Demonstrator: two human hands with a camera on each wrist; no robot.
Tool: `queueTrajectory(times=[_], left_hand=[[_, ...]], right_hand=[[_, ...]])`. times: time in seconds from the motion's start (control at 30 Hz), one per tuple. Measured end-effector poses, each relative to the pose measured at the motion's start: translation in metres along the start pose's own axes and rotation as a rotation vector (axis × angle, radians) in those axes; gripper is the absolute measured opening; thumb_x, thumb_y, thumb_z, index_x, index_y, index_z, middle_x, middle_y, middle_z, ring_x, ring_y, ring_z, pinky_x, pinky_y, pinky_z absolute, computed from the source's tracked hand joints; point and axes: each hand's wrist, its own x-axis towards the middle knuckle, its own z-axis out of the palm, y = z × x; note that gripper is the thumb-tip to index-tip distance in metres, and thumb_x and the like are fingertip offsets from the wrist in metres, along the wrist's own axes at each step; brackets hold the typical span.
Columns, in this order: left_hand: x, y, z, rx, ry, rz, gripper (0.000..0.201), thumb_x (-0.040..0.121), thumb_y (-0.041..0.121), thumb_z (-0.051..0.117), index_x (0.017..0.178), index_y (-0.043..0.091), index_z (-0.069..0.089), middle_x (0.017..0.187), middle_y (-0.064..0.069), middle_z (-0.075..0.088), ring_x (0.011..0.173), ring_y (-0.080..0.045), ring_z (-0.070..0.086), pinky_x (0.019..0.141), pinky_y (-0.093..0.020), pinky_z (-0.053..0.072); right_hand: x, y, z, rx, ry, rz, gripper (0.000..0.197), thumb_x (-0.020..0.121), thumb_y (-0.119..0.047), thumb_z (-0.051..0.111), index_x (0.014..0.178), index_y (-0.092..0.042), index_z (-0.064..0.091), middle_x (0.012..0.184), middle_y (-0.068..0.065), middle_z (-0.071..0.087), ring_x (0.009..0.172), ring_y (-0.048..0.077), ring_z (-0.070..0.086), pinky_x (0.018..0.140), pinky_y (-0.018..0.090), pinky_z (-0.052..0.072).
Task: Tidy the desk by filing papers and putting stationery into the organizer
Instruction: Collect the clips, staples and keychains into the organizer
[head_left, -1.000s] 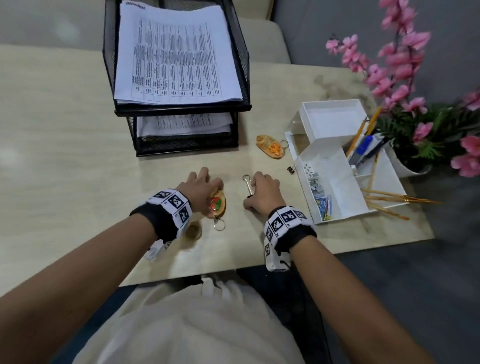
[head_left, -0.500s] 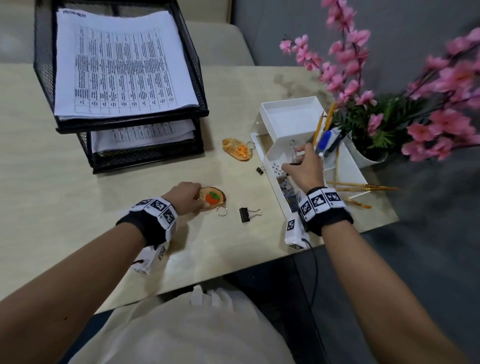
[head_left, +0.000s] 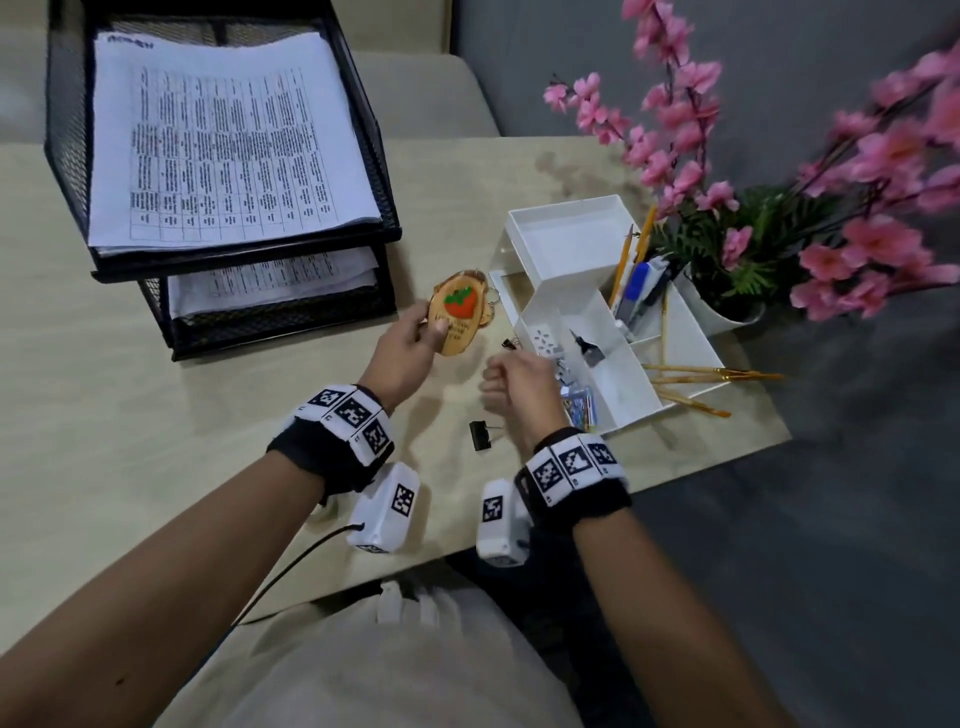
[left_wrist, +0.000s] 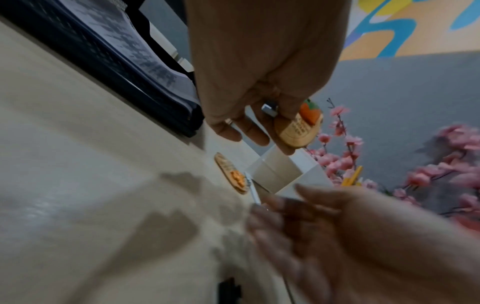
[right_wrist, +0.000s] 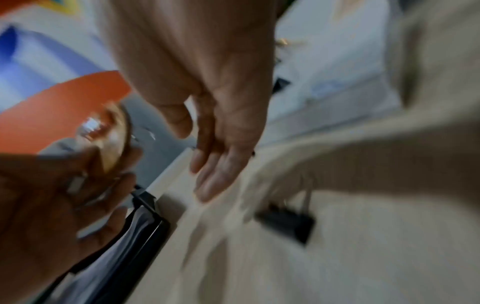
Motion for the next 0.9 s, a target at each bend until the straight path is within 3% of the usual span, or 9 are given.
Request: queueTrajectory(times=[0.1,0.23,0.3,0.4,0.5,0.7,0.77,0.87,0.9], left_hand=[[-0.005,0.014,0.007,-0.13,-0.088,0.042,0.016,0.096,0.01,0.046,0.11,0.01,0.054,0.093,0.001,0.06,0.078,-0.002,0.057,0.075,-0.017,0.044],[-0.014,0.016,0.012,-0.243,-0.221,-0.07,0.013,0.095,0.01,0.047,0.095,0.016,0.058,0.083,0.002,0.064,0.062,0.0,0.062,0.058,-0.012,0.049],[-0.016,0.016,0.009,-0.285,-0.228,-0.088,0.016,0.094,0.011,0.048,0.088,0.018,0.061,0.082,0.002,0.067,0.063,-0.004,0.063,0.06,-0.013,0.05],[-0.009,0.015,-0.002,-0.253,-0.124,-0.07,0.022,0.094,0.006,0.046,0.078,0.017,0.055,0.081,0.002,0.06,0.064,0.007,0.058,0.065,-0.006,0.045],[0.003,0.007,-0.015,-0.205,0.003,-0.159,0.025,0.095,0.007,0.045,0.072,0.018,0.046,0.08,0.0,0.055,0.072,-0.007,0.052,0.066,-0.019,0.04],[0.018,-0.005,-0.024,-0.154,0.058,-0.252,0.024,0.095,0.005,0.043,0.077,0.02,0.046,0.082,-0.001,0.056,0.073,-0.011,0.054,0.065,-0.024,0.045],[0.02,-0.004,-0.02,-0.124,0.009,-0.24,0.025,0.096,0.005,0.043,0.077,0.022,0.046,0.08,-0.001,0.055,0.071,-0.011,0.054,0.064,-0.024,0.044],[0.022,0.001,-0.008,-0.104,-0.09,-0.227,0.024,0.095,0.005,0.045,0.077,0.02,0.047,0.077,-0.004,0.057,0.07,-0.013,0.055,0.061,-0.023,0.049],[0.023,0.003,-0.003,-0.101,-0.123,-0.221,0.023,0.095,0.004,0.046,0.077,0.02,0.047,0.077,-0.006,0.057,0.069,-0.014,0.056,0.058,-0.019,0.051]], right_hand=[[-0.008,0.009,0.022,0.449,-0.261,0.333,0.044,0.1,-0.034,0.032,0.08,-0.004,0.058,0.066,0.01,0.066,0.06,0.021,0.064,0.065,0.032,0.049],[-0.012,0.002,0.031,0.891,-0.316,0.403,0.035,0.097,-0.026,0.035,0.087,-0.001,0.056,0.08,0.016,0.064,0.077,0.025,0.063,0.065,0.034,0.058],[-0.011,0.0,0.028,0.929,-0.278,0.433,0.032,0.096,-0.019,0.035,0.083,0.001,0.056,0.072,0.017,0.063,0.068,0.026,0.062,0.055,0.029,0.058],[-0.004,-0.002,0.009,0.588,-0.185,0.325,0.025,0.095,-0.008,0.038,0.079,0.001,0.055,0.072,0.013,0.057,0.061,0.018,0.053,0.052,0.023,0.049],[0.012,-0.009,-0.023,0.06,0.036,0.052,0.02,0.091,-0.002,0.045,0.078,-0.008,0.059,0.071,0.005,0.056,0.062,0.015,0.052,0.06,0.022,0.045],[0.034,-0.022,-0.053,-0.41,0.311,-0.174,0.029,0.087,0.002,0.041,0.102,-0.005,0.065,0.111,0.015,0.064,0.104,0.029,0.059,0.086,0.028,0.048],[0.028,-0.023,-0.047,-0.405,0.312,-0.264,0.024,0.089,-0.002,0.045,0.105,-0.004,0.063,0.114,0.013,0.062,0.106,0.026,0.058,0.093,0.032,0.048],[0.014,-0.024,-0.025,-0.318,0.105,-0.301,0.021,0.091,-0.013,0.053,0.111,-0.008,0.059,0.1,0.0,0.06,0.085,0.004,0.055,0.073,0.012,0.046],[0.013,-0.025,-0.017,-0.261,0.021,-0.268,0.023,0.091,-0.015,0.055,0.113,-0.009,0.057,0.098,-0.002,0.059,0.081,0.0,0.054,0.069,0.013,0.046]])
